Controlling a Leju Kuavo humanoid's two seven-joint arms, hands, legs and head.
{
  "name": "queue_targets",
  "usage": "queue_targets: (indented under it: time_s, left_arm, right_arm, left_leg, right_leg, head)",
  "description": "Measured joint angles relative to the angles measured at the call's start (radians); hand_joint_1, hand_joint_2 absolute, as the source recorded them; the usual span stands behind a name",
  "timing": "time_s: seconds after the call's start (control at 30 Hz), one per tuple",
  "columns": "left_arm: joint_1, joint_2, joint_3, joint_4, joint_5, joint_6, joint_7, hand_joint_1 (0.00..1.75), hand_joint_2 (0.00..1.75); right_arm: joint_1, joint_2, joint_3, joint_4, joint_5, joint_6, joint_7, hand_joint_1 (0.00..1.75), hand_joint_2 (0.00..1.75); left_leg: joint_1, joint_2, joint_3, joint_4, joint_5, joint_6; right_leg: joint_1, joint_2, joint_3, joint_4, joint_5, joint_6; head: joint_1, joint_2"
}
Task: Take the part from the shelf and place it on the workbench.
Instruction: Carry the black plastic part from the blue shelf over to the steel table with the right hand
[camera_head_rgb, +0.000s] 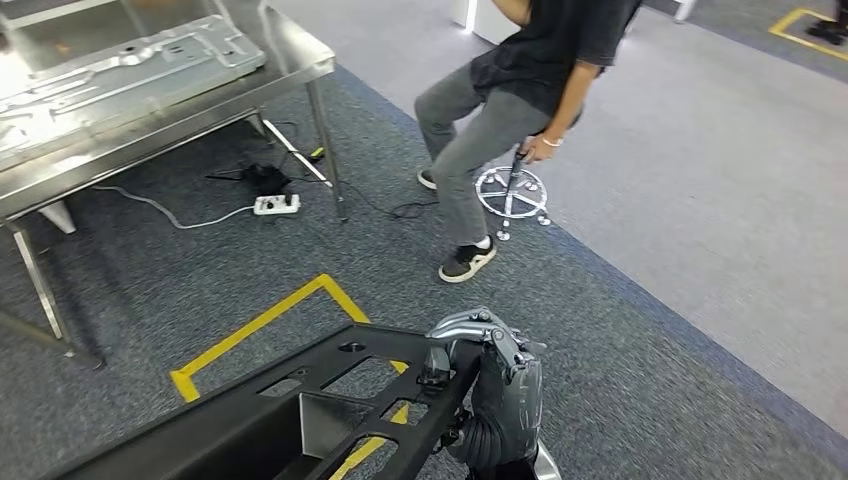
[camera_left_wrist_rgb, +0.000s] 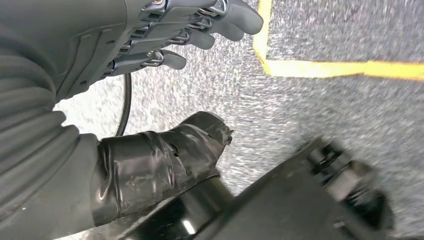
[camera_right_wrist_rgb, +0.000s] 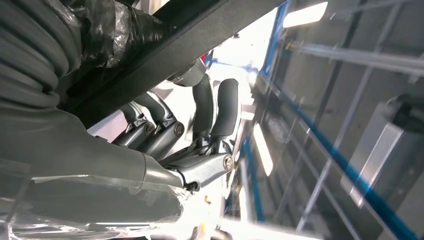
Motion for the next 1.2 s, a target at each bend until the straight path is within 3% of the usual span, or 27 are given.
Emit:
queue_targets:
  time_s: [0.07, 0.1, 0.17, 0.2, 0.27, 0.3, 0.37, 0.4, 0.43, 0.47, 0.53, 0.57, 0.63, 0.7, 0.77, 0.87, 0.9, 0.93, 0.97, 1.03, 1.07, 1.1, 1.2]
  left_arm:
    - [-0.004, -0.003, 0.0, 0.0, 0.023, -0.003, 0.006, 0.0, 1.75]
    - [-0.002, -0.002, 0.0, 0.0, 0.033, -0.004, 0.008, 0.0, 1.75]
    - [0.006, 0.001, 0.001, 0.0, 0.048, -0.005, 0.016, 0.0, 1.75]
    - [0.011, 0.003, 0.002, 0.0, 0.053, -0.006, 0.021, 0.0, 1.75]
    - [0.019, 0.008, 0.002, 0.0, 0.057, -0.007, 0.028, 0.0, 1.75]
    - [0.02, 0.01, 0.002, 0.0, 0.058, -0.007, 0.029, 0.0, 1.75]
    - [0.02, 0.012, 0.002, 0.0, 0.058, -0.008, 0.031, 0.0, 1.75]
    - [0.021, 0.012, 0.002, 0.0, 0.059, -0.008, 0.033, 0.0, 1.75]
    - [0.021, 0.012, 0.002, 0.0, 0.059, -0.007, 0.037, 0.0, 1.75]
    - [0.021, 0.012, 0.002, 0.0, 0.06, -0.005, 0.043, 0.0, 1.75]
    - [0.021, 0.012, 0.002, 0.0, 0.06, 0.003, 0.057, 0.0, 1.75]
    - [0.021, 0.012, 0.002, 0.0, 0.059, 0.007, 0.064, 0.0, 1.75]
    - [0.021, 0.012, 0.003, 0.0, 0.06, 0.014, 0.072, 0.0, 1.75]
    - [0.027, 0.012, 0.003, 0.0, 0.064, 0.018, 0.076, 0.0, 1.75]
    - [0.031, 0.011, 0.003, 0.0, 0.066, 0.018, 0.077, 0.0, 1.75]
    - [0.029, 0.009, 0.003, 0.0, 0.06, 0.015, 0.077, 0.0, 1.75]
    - [0.03, 0.008, 0.003, 0.0, 0.057, 0.013, 0.076, 0.0, 1.75]
    - [0.031, 0.007, 0.003, 0.0, 0.054, 0.012, 0.075, 0.0, 1.75]
    - [0.032, 0.007, 0.003, 0.0, 0.052, 0.012, 0.073, 0.0, 1.75]
    - [0.033, 0.004, 0.003, 0.0, 0.049, 0.012, 0.069, 0.0, 1.75]
    - [0.033, 0.003, 0.003, 0.0, 0.049, 0.012, 0.067, 0.0, 1.75]
    - [0.033, 0.002, 0.003, 0.0, 0.048, 0.012, 0.066, 0.0, 1.75]
    - [0.033, 0.002, 0.003, 0.0, 0.047, 0.012, 0.064, 0.0, 1.75]
  right_arm:
    - [-0.009, -0.001, 0.003, 0.002, -0.017, 0.0, -0.003, 1.75, 1.75]
    - [-0.012, -0.001, 0.005, 0.003, -0.02, 0.0, -0.004, 1.75, 1.75]
    - [-0.014, -0.001, 0.007, 0.004, -0.028, 0.0, -0.008, 1.75, 1.75]
    - [-0.016, -0.001, 0.008, 0.004, -0.036, 0.0, -0.011, 1.75, 1.75]
    - [-0.018, 0.0, 0.009, 0.004, -0.053, 0.0, -0.02, 1.75, 1.75]
    - [-0.018, 0.0, 0.009, 0.004, -0.061, 0.0, -0.024, 1.75, 1.75]
    - [-0.018, 0.0, 0.011, 0.006, -0.084, 0.0, -0.034, 1.75, 1.75]
    - [-0.019, -0.001, 0.013, 0.009, -0.11, 0.0, -0.043, 1.75, 1.75]
    - [-0.02, -0.002, 0.016, 0.012, -0.148, 0.0, -0.053, 1.75, 1.75]
    - [-0.022, -0.005, 0.018, 0.014, -0.19, 0.0, -0.064, 1.75, 1.75]
    - [-0.027, -0.015, 0.02, 0.018, -0.254, 0.0, -0.076, 1.75, 1.75]
    - [-0.029, -0.02, 0.02, 0.019, -0.266, 0.0, -0.076, 1.75, 1.75]
    - [-0.033, -0.029, 0.022, 0.019, -0.271, 0.0, -0.069, 1.75, 1.75]
    - [-0.036, -0.036, 0.025, 0.019, -0.268, 0.0, -0.058, 1.75, 1.75]
    - [-0.038, -0.041, 0.026, 0.018, -0.255, 0.0, -0.039, 1.75, 1.75]
    - [-0.038, -0.049, 0.026, 0.017, -0.234, 0.0, -0.014, 1.75, 1.75]
    - [-0.037, -0.051, 0.026, 0.017, -0.234, 0.0, -0.012, 1.75, 1.75]
    - [-0.036, -0.054, 0.026, 0.017, -0.237, 0.0, -0.013, 1.75, 1.75]
    - [-0.035, -0.056, 0.026, 0.017, -0.241, 0.0, -0.017, 1.75, 1.75]
    - [-0.033, -0.059, 0.026, 0.017, -0.249, 0.0, -0.026, 1.75, 1.75]
    - [-0.032, -0.061, 0.027, 0.017, -0.252, 0.0, -0.03, 1.75, 1.75]
    - [-0.03, -0.062, 0.027, 0.016, -0.253, 0.0, -0.033, 1.75, 1.75]
    - [-0.027, -0.065, 0.027, 0.013, -0.254, 0.0, -0.035, 1.75, 1.75]
  left_leg:
    - [0.0, -0.026, -0.006, 0.013, -0.007, -0.01]
    - [0.002, -0.036, -0.01, 0.015, -0.008, -0.016]
    - [0.004, -0.058, -0.016, 0.012, -0.007, -0.029]
    - [0.004, -0.05, -0.018, 0.015, -0.009, -0.034]
    - [0.001, 0.006, -0.043, 0.066, -0.036, -0.044]
    - [0.001, 0.044, -0.07, 0.119, -0.06, -0.048]
    - [0.005, 0.076, -0.137, 0.235, -0.104, -0.056]
    - [0.008, 0.08, -0.155, 0.263, -0.105, -0.059]
    - [0.01, 0.083, -0.155, 0.257, -0.089, -0.061]
    - [0.012, 0.086, -0.136, 0.217, -0.059, -0.061]
    - [0.01, 0.112, -0.071, 0.091, -0.003, -0.057]
    - [0.007, 0.123, -0.048, 0.047, 0.009, -0.051]
    - [-0.002, 0.133, -0.033, 0.017, 0.004, -0.04]
    - [0.0, 0.117, -0.028, 0.01, 0.004, -0.028]
    - [0.005, 0.101, -0.019, 0.001, 0.005, -0.016]
    - [0.003, 0.079, -0.013, -0.001, 0.002, -0.001]
    - [0.002, 0.072, -0.011, -0.001, 0.0, 0.001]
    - [0.001, 0.065, -0.008, -0.001, -0.002, 0.003]
    - [0.0, 0.058, -0.004, -0.001, -0.004, 0.003]
    - [-0.001, 0.047, 0.005, 0.0, -0.01, -0.001]
    - [-0.003, 0.043, 0.007, 0.002, -0.013, -0.005]
    - [-0.004, 0.04, 0.007, 0.003, -0.015, -0.009]
    - [-0.003, 0.038, 0.006, 0.001, -0.018, -0.026]
  right_leg:
    - [-0.005, 0.05, 0.036, -0.097, 0.037, -0.003]
    - [-0.005, 0.065, 0.042, -0.113, 0.036, -0.006]
    - [-0.003, 0.05, 0.049, -0.118, 0.034, -0.015]
    - [-0.004, 0.037, 0.055, -0.122, 0.034, -0.021]
    - [-0.008, 0.006, 0.068, -0.131, 0.033, -0.034]
    - [-0.006, -0.01, 0.073, -0.133, 0.03, -0.038]
    - [-0.003, -0.04, 0.078, -0.134, 0.024, -0.044]
    - [-0.003, -0.052, 0.08, -0.134, 0.021, -0.044]
    - [-0.003, -0.061, 0.083, -0.133, 0.017, -0.042]
    - [-0.003, -0.069, 0.087, -0.133, 0.014, -0.04]
    - [-0.002, -0.081, 0.096, -0.133, 0.007, -0.032]
    - [0.0, -0.085, 0.099, -0.134, 0.003, -0.027]
    - [0.006, -0.093, 0.104, -0.138, 0.0, -0.016]
    - [0.005, -0.097, 0.113, -0.144, -0.005, -0.003]
    - [0.002, -0.075, 0.099, -0.104, -0.034, 0.005]
    - [0.005, -0.037, -0.001, 0.081, -0.11, 0.002]
    - [0.006, -0.033, -0.031, 0.125, -0.115, 0.001]
    - [0.006, -0.031, -0.045, 0.134, -0.099, -0.001]
    - [0.006, -0.03, -0.039, 0.103, -0.065, -0.003]
    - [0.007, -0.022, 0.007, -0.026, 0.015, -0.011]
    - [0.008, -0.018, 0.028, -0.081, 0.038, -0.015]
    - [0.01, -0.013, 0.041, -0.115, 0.047, -0.018]
    - [0.011, -0.011, 0.05, -0.137, 0.046, -0.027]
  head:
    - [-0.002, 0.0]
    - [-0.002, 0.0]
    - [-0.004, 0.0]
    - [-0.005, 0.0]
    - [-0.018, 0.0]
    - [-0.025, 0.0]
    - [-0.035, 0.0]
    - [-0.042, 0.0]
    - [-0.054, 0.0]
    - [-0.072, 0.0]
    - [-0.119, 0.0]
    - [-0.139, 0.0]
    - [-0.16, 0.0]
    - [-0.162, 0.0]
    - [-0.161, 0.0]
    - [-0.159, 0.0]
    - [-0.159, 0.0]
    - [-0.16, 0.0]
    - [-0.16, 0.0]
    - [-0.16, 0.0]
    - [-0.161, 0.0]
    - [-0.162, 0.0]
    - [-0.165, 0.0]
